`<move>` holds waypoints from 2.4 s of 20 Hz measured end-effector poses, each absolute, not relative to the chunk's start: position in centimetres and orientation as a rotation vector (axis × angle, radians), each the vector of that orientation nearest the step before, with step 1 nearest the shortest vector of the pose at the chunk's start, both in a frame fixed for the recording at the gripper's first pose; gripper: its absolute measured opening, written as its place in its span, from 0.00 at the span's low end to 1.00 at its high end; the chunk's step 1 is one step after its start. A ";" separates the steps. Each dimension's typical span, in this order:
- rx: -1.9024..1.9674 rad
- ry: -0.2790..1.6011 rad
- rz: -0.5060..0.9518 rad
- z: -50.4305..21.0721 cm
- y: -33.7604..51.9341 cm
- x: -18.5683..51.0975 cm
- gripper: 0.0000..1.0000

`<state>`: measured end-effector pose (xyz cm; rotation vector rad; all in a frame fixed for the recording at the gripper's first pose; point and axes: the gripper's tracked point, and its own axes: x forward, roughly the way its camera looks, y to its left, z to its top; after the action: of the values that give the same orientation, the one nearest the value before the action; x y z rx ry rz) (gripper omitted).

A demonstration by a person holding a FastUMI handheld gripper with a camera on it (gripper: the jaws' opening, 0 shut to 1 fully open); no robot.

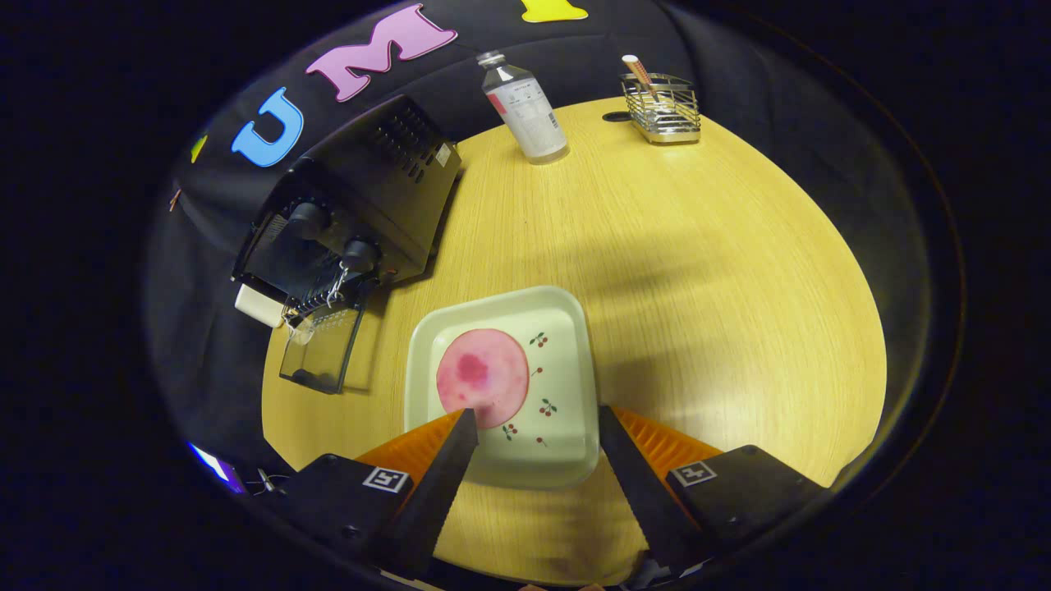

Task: Open the toaster oven, put the food inside, and close the toaster oven door.

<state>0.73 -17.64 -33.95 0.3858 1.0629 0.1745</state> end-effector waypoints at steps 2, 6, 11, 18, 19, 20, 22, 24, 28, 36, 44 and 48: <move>0.374 1.068 0.182 -34.0 -17.4 0.5 0.98; 0.271 1.072 0.150 -34.8 -17.4 0.5 0.66; 0.108 1.062 0.092 -35.3 -18.5 0.0 0.36; 0.240 1.098 0.079 -35.4 -17.9 0.1 0.11; 0.232 1.096 0.092 -35.5 -18.0 0.1 0.10; 0.244 1.093 0.100 -35.2 -17.8 -0.1 0.09; 0.346 1.119 0.093 -35.6 -17.2 -0.5 0.07; 0.454 1.138 0.074 -35.6 -16.5 -0.7 0.07; 0.540 1.091 0.050 -34.4 -16.4 -1.0 0.06; 0.773 0.948 -0.129 -29.9 -16.8 -3.2 0.06; 0.927 0.795 -0.265 -26.2 -15.6 -6.5 0.06; 1.007 0.735 -0.266 -23.9 -13.7 -7.8 0.06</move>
<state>-7.83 -13.67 -23.91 1.0074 0.7349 -0.2658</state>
